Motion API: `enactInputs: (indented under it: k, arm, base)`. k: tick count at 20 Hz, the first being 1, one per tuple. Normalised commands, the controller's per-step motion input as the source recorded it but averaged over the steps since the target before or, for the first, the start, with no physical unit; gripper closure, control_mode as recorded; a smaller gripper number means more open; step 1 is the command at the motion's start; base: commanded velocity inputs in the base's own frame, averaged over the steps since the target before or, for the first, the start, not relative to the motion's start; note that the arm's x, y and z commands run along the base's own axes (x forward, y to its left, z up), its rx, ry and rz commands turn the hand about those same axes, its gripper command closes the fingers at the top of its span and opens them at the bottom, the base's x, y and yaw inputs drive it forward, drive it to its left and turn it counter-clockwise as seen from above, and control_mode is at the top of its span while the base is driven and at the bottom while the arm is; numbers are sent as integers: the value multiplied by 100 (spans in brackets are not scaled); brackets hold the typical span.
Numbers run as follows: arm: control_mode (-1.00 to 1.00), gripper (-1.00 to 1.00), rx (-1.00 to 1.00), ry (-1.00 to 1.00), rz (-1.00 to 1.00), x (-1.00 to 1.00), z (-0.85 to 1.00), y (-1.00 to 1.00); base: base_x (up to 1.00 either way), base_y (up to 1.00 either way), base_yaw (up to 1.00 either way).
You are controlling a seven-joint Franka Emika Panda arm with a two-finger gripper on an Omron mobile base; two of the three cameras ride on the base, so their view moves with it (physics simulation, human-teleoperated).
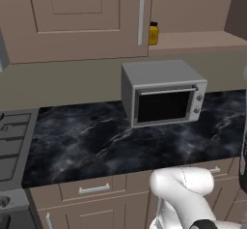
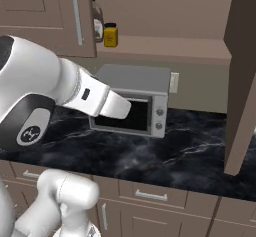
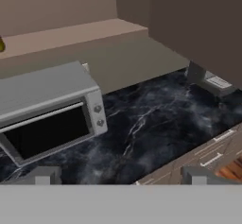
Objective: The dining table condiment station is running low on syrup bottle. Refill the condiment station by opening the cabinet and taking the syrup bottle from the cabinet and placing it on the dining table.
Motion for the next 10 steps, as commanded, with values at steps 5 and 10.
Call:
enactInputs:
  k: [5,10]
  arm:
    - [-100,-100,0,-16,0,22,0,100]
    - [-100,-100,0,-15,0,10,14,100]
  base:
    - [0,0,0]
    - [0,0,0]
